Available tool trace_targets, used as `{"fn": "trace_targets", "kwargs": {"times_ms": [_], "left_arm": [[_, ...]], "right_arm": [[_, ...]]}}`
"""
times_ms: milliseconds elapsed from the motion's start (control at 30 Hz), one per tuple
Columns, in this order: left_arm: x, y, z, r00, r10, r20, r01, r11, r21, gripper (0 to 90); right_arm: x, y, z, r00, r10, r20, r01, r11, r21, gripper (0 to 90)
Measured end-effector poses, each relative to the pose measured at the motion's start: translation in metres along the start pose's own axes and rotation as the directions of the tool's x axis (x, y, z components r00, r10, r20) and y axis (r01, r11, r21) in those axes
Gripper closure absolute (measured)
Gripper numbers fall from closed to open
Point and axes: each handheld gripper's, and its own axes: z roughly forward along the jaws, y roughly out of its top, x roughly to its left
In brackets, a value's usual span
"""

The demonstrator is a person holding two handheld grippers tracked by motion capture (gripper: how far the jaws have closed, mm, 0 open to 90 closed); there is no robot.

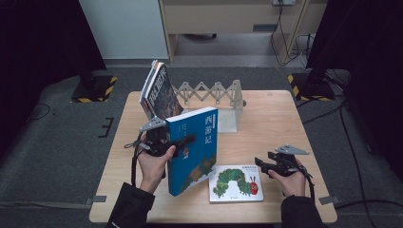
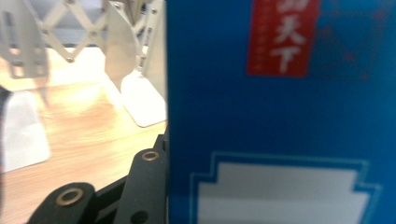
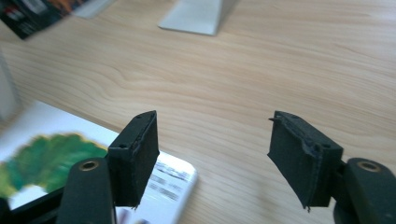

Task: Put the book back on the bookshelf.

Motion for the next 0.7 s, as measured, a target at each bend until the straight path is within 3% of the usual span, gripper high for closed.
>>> {"fn": "trace_targets", "kwargs": {"times_ms": [267, 333, 433, 700], "left_arm": [[0.008, 0.015, -0.016, 0.9973, 0.003, -0.074, -0.008, 0.9984, -0.056, 60.5], [0.009, 0.018, -0.016, 0.9954, 0.007, -0.095, -0.013, 0.9979, -0.063, 60.5], [0.009, 0.022, -0.013, 0.9924, 0.02, -0.122, -0.027, 0.9977, -0.061, 60.4], [0.011, 0.036, 0.007, 0.988, 0.005, -0.154, -0.016, 0.9972, -0.074, 60.5]], "right_arm": [[-0.019, -0.008, 0.003, 0.9948, -0.002, 0.102, -0.007, 0.996, 0.087, 23.7], [-0.02, -0.01, 0.004, 0.9908, -0.022, 0.133, 0.007, 0.993, 0.114, 21.5], [-0.024, -0.012, 0.006, 0.9875, -0.032, 0.154, 0.009, 0.99, 0.144, 19.3], [-0.031, -0.016, 0.012, 0.9832, -0.046, 0.177, 0.014, 0.984, 0.177, 16.0]]}}
